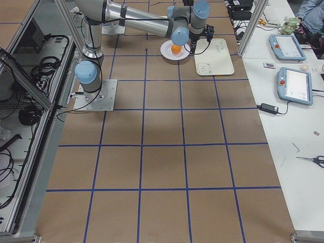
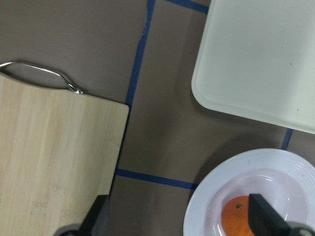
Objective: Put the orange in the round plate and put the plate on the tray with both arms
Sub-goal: 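Withdraw the left gripper while the right gripper reaches to the plate rim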
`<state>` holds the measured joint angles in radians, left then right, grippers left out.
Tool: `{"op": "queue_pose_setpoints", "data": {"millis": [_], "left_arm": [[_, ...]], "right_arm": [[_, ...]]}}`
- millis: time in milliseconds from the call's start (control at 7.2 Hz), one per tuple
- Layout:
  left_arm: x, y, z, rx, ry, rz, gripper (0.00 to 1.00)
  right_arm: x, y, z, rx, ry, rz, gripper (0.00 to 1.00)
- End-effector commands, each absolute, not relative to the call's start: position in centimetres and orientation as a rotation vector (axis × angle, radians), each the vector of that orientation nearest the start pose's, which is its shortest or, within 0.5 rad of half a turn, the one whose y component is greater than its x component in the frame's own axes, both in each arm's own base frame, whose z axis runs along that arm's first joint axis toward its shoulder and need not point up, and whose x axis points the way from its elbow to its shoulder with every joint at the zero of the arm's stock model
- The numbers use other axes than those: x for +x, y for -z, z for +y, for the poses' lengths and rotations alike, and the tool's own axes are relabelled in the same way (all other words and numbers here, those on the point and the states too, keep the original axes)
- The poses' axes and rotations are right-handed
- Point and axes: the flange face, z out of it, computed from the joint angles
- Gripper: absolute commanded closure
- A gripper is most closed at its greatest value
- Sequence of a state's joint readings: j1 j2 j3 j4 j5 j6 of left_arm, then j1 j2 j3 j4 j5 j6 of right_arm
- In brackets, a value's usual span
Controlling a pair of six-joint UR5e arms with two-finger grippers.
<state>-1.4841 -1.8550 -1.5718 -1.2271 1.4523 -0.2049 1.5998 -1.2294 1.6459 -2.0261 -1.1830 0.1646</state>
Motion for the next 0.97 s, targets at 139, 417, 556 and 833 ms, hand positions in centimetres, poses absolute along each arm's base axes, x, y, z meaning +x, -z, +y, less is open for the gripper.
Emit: {"op": "queue_pose_setpoints", "data": {"millis": [139,417,556,833], "left_arm": [[-7.8,-39.4,-58.4,-0.495,0.014,3.207,0.00],[-8.1,-41.0,-56.5,-0.333,0.005,3.189,0.00],[-8.3,-42.3,-55.6,-0.107,0.043,3.199,0.00],[-8.3,-43.2,-54.0,-0.013,-0.006,3.196,0.00]], "right_arm": [[22.7,-22.0,-54.9,0.121,0.039,2.694,0.00],[23.1,-20.2,-54.6,0.146,0.047,2.661,0.00],[23.3,-19.4,-54.6,0.194,0.037,2.661,0.00],[23.4,-18.0,-53.3,0.187,0.019,2.664,0.01]]}}
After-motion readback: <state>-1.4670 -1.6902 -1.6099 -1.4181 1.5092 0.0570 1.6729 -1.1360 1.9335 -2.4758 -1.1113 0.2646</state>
